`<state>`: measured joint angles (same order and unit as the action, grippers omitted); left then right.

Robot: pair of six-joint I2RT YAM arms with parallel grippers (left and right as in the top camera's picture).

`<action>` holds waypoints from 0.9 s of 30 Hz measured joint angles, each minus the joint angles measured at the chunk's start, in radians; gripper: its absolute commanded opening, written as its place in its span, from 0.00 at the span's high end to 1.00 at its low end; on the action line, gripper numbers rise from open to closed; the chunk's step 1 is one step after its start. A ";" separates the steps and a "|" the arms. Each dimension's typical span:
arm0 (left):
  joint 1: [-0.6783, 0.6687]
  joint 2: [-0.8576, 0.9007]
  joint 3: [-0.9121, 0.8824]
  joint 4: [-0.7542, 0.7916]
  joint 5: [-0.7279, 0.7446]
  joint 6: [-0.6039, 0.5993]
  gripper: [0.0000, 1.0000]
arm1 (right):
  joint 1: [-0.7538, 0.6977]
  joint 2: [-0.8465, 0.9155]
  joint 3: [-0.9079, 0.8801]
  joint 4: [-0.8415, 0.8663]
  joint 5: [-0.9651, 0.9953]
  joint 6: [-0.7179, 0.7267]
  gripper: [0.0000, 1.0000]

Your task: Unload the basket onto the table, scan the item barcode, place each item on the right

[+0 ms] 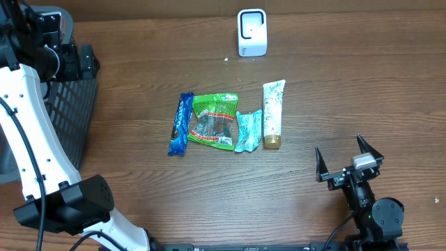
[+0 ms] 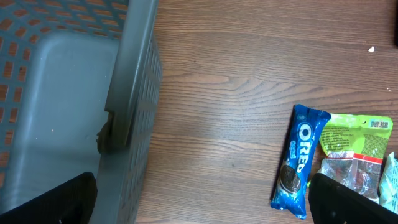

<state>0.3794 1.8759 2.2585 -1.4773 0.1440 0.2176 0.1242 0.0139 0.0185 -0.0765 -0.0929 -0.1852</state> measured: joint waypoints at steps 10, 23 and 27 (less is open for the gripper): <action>0.000 0.000 0.000 0.000 0.000 0.000 0.00 | 0.000 0.000 0.000 0.094 -0.058 0.054 0.00; 0.000 0.000 0.000 0.000 0.002 0.000 0.00 | 0.000 0.290 0.324 -0.066 -0.285 0.179 0.00; 0.000 0.000 0.000 -0.003 0.003 0.000 0.00 | 0.000 0.507 0.518 -0.161 -0.358 0.185 0.00</action>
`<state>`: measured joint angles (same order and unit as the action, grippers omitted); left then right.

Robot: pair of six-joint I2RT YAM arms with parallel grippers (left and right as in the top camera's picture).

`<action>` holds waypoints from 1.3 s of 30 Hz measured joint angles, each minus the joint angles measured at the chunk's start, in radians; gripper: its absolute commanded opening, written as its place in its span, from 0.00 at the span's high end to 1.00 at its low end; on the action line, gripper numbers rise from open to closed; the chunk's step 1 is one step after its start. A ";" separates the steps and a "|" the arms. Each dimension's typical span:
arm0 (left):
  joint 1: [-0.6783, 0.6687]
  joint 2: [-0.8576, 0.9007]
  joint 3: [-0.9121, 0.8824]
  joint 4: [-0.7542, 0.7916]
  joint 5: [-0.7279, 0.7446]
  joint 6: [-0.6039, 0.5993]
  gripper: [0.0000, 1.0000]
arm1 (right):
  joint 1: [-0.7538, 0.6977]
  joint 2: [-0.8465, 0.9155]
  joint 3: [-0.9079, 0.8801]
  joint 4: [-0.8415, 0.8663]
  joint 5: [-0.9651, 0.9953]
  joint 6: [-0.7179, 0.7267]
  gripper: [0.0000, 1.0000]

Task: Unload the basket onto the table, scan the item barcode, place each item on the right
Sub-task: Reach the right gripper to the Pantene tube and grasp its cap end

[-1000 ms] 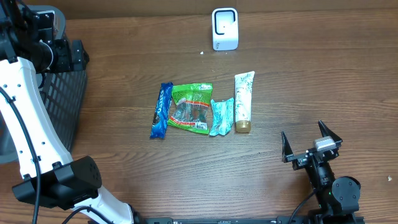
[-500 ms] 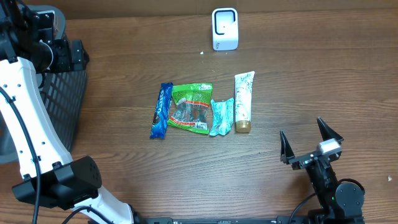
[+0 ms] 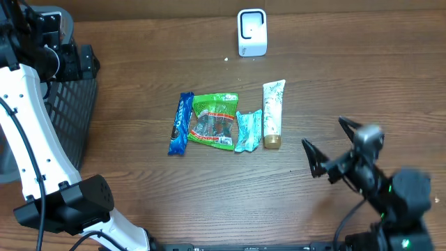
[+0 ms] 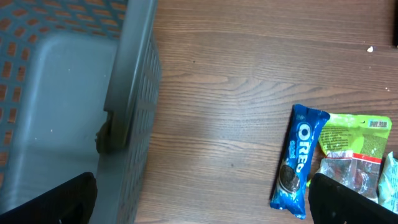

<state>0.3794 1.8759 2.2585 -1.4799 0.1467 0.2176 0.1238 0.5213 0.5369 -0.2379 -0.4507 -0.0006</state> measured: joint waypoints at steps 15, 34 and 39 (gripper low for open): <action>0.000 0.000 0.000 0.000 0.000 0.000 0.00 | 0.000 0.776 0.538 -0.201 -0.213 0.033 0.07; 0.000 0.000 0.000 0.000 0.000 0.000 0.00 | 0.001 1.236 0.539 -0.167 -0.078 0.042 0.00; 0.000 0.000 0.000 0.000 0.000 0.000 0.01 | 0.014 1.273 0.539 -0.155 -0.048 0.004 0.00</action>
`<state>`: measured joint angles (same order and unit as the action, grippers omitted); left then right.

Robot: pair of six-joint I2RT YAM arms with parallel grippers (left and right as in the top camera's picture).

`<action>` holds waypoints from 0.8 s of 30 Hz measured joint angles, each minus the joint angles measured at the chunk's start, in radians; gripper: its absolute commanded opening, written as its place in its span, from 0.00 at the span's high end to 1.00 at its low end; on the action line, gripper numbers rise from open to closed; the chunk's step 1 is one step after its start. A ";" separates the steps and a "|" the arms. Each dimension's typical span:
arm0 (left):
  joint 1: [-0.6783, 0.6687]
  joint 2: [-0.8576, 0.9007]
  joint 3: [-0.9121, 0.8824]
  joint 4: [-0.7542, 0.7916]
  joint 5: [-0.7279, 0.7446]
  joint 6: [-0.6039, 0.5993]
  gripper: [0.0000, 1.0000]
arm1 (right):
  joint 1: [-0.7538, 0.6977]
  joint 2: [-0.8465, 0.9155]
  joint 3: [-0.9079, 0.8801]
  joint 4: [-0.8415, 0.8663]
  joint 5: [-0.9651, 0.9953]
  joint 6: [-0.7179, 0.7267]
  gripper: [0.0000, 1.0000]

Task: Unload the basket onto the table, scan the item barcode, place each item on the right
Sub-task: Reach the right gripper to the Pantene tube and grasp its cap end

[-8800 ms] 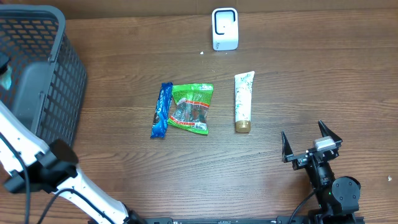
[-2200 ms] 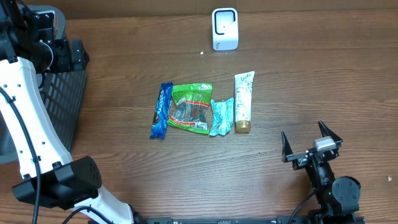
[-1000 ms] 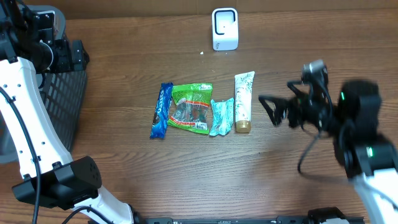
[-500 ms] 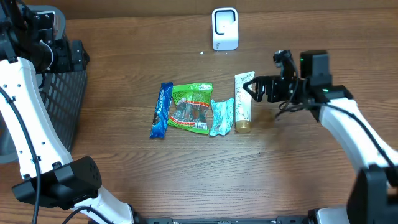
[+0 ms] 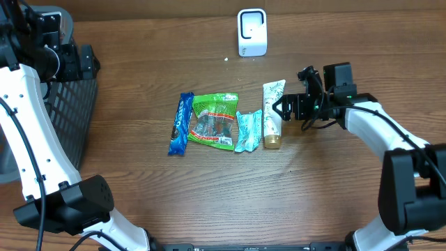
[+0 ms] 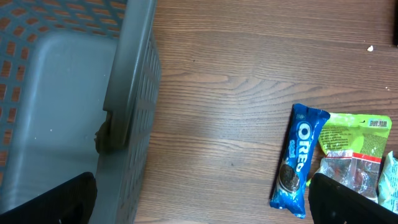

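Observation:
Four items lie in a row mid-table: a blue Oreo pack, a green snack bag, a small teal packet and a white tube with a gold cap. The white barcode scanner stands at the back. My right gripper is open just right of the tube, its fingers pointing at it and nothing between them. Over the basket's rim at the far left, my left gripper is wide open and holds nothing.
A dark mesh basket stands at the left edge of the table, beneath the left arm. A small white speck lies near the scanner. Bare wood lies in front of the row of items.
My right gripper has moved from the front right of the table back and left, to the right side of the white tube. It is still open. The left arm and the items have not moved.
My right gripper first stood open near the front right edge of the table. Then it was a little farther back and left, blurred. Now it is beside the tube. My left gripper stayed open over the basket's rim throughout.

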<state>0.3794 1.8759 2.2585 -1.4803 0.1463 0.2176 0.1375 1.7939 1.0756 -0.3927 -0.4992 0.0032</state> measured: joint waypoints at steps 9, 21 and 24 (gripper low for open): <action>0.000 0.000 0.000 0.000 0.000 0.000 0.00 | 0.058 0.074 0.000 0.110 0.045 -0.007 0.00; 0.000 0.000 0.000 0.000 0.000 0.000 0.00 | 0.083 0.143 0.005 0.172 0.066 -0.007 0.11; 0.000 0.000 0.000 0.000 0.000 0.000 0.00 | 0.093 0.146 0.007 0.173 0.082 -0.005 0.23</action>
<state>0.3794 1.8759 2.2585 -1.4803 0.1467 0.2176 0.2302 1.9404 1.0828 -0.2199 -0.4168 -0.0017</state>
